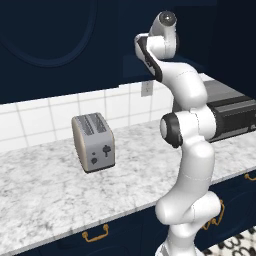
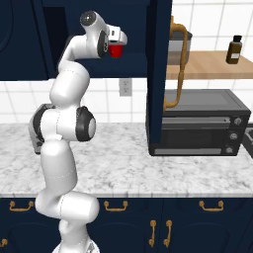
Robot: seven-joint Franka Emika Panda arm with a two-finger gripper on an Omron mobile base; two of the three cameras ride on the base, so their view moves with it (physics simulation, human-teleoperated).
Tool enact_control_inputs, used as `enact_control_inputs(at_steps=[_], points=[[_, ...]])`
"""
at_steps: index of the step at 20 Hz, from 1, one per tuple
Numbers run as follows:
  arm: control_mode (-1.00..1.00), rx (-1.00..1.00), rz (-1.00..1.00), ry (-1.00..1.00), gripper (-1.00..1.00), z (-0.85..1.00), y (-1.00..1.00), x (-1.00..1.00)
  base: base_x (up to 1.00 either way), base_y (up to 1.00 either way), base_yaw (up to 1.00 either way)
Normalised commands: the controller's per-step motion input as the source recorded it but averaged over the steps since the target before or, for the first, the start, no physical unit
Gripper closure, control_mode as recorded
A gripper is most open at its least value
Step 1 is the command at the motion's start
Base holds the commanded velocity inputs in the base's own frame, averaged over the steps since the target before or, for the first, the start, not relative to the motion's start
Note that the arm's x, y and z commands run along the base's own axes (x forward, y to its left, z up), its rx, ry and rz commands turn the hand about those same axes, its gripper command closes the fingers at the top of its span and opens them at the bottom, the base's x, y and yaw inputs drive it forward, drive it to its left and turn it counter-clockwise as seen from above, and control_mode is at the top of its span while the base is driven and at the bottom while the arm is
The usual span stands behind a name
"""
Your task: Gather all objects into one cabinet and sort the glasses and bowls to opposite sides.
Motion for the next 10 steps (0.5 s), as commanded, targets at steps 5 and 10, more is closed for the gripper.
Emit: enact_control_inputs(at_steps=[5,10], points=[[-1.00,0.00,0.00,0.00,1.00,0.00,0.00,0.00,0.00,0.00,0.00],[-1.00,0.00,0.00,0.00,1.00,0.00,0.00,0.00,0.00,0.00,0.00]])
